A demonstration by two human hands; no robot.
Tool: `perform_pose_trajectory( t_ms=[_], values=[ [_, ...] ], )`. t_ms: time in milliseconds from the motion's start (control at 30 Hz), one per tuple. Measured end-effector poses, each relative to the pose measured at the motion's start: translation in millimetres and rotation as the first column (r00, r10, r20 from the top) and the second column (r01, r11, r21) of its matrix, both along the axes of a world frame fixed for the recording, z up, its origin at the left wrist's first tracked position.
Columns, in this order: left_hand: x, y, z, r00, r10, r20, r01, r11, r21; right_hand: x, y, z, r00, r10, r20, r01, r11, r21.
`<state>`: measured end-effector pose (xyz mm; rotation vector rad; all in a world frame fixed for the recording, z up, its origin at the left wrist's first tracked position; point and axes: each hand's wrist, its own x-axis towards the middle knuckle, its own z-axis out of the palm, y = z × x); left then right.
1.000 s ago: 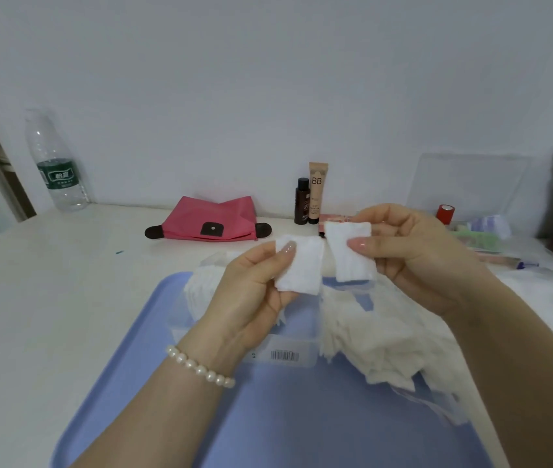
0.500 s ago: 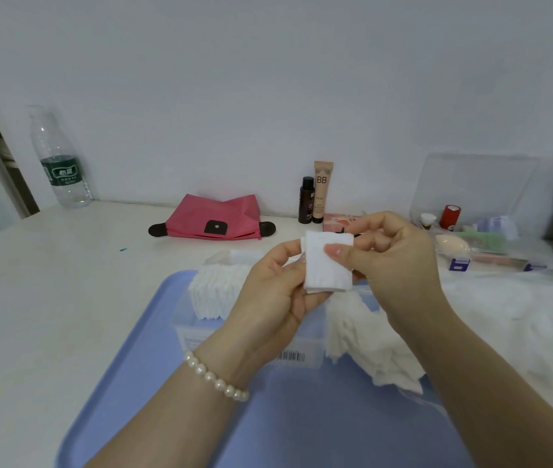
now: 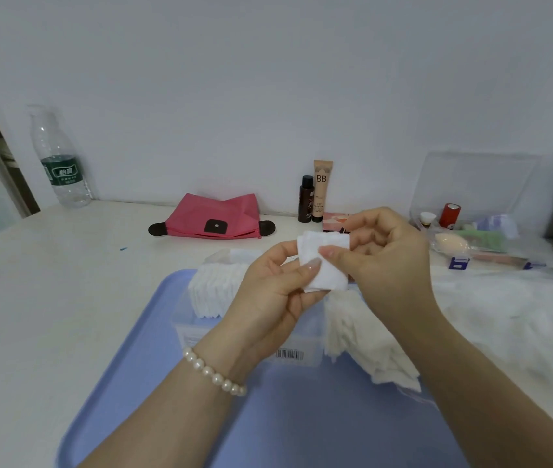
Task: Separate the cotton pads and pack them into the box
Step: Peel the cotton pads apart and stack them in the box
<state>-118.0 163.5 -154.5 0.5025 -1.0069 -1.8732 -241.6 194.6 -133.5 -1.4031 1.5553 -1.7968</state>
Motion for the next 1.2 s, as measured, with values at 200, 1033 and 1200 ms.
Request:
perform_pose_trajectory(
  t_ms=[200,1033,1200],
  values=[
    [3,-2,3,0.999,-0.004,-0.044,0.004,1.0,-0.008,-9,-3,-1,0.998,0.053,-0.017,-0.053,0.999,-0.005],
    [8,-8,4,0.998,0.058,0.035,-0.061,0.994,0.086,-21,9,17,0.917,0.39,0.085,-0.387,0.921,-0.041],
    [3,-2,4,0.994,0.076,0.075,-0.077,0.997,0.004,-19,5,15,0.916,0.345,0.202,-0.37,0.924,0.096]
  ],
)
